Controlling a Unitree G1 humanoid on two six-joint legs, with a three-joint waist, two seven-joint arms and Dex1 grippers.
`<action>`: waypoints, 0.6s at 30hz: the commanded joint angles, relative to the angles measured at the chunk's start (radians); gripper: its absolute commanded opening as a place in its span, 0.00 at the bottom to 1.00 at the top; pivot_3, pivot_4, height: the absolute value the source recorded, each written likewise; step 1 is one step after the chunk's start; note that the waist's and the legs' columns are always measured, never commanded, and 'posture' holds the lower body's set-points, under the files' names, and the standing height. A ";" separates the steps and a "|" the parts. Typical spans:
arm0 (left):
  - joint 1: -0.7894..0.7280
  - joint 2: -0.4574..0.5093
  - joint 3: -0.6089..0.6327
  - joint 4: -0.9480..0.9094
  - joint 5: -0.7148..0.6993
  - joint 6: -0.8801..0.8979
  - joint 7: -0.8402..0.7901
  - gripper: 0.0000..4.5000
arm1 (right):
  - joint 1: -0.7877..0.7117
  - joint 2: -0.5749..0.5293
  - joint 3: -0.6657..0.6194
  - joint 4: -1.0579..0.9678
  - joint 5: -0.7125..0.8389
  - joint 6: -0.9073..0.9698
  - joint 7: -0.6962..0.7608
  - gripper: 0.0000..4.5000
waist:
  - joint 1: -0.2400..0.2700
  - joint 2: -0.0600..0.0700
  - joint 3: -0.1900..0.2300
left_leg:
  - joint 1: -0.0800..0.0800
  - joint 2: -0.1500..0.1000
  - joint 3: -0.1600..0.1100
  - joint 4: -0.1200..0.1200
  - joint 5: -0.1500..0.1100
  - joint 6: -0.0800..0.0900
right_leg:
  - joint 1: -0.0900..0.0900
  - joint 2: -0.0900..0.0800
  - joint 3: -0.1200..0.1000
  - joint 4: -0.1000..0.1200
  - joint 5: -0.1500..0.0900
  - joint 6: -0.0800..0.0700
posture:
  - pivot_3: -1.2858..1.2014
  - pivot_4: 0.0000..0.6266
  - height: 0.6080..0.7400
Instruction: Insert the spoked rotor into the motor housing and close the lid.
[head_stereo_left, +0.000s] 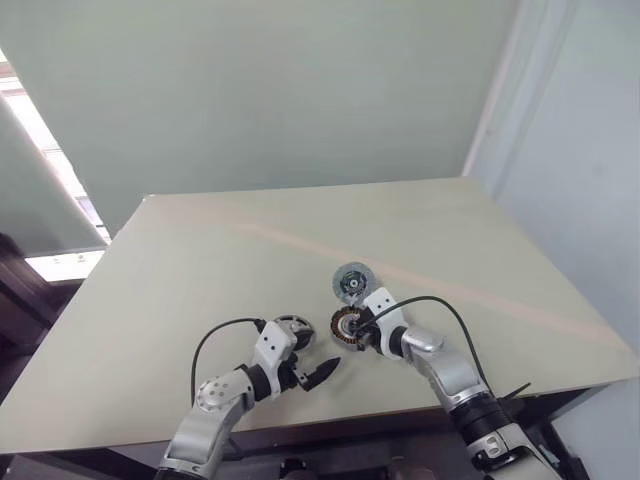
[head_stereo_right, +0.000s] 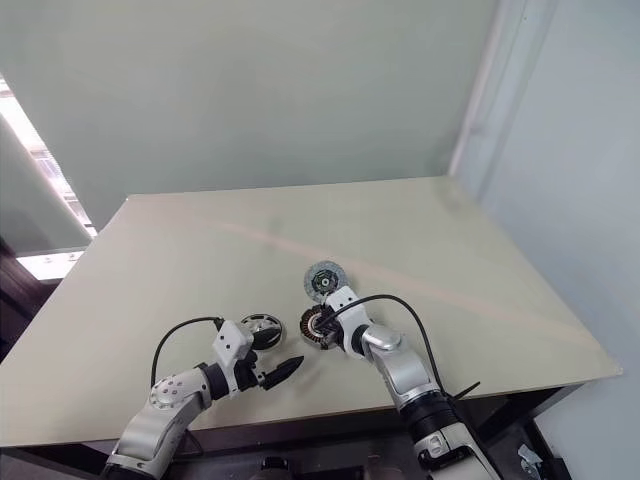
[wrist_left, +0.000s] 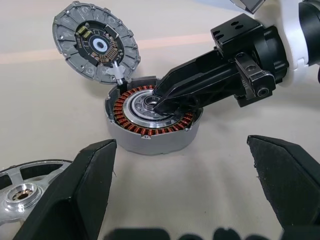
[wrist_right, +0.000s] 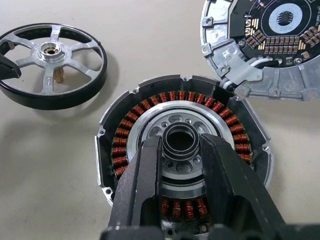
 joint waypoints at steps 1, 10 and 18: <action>-0.017 0.002 0.011 -0.016 0.002 -0.018 0.003 1.00 | -0.017 0.002 0.005 -0.003 -0.005 -0.006 0.006 0.18 | 0.000 0.000 0.000 | 0.000 0.000 0.000 0.000 0.000 0.000 | 0.000 0.000 0.000 0.000 0.000 0.000 | 0.52 0.00 1.00; -0.017 0.002 0.010 -0.014 0.003 -0.020 0.002 1.00 | -0.011 0.001 0.013 -0.015 -0.005 0.002 0.017 0.71 | 0.000 0.000 0.000 | 0.000 0.000 0.000 0.000 0.000 0.000 | 0.000 0.000 0.000 0.000 0.000 0.000 | 0.52 0.00 1.00; -0.023 0.000 0.009 -0.009 0.005 -0.020 -0.001 1.00 | -0.010 0.022 -0.031 -0.086 0.048 0.022 0.035 0.99 | 0.000 0.000 0.000 | 0.000 0.000 0.000 -0.001 0.000 0.000 | 0.000 0.000 0.000 0.000 0.000 0.000 | 0.52 0.00 1.00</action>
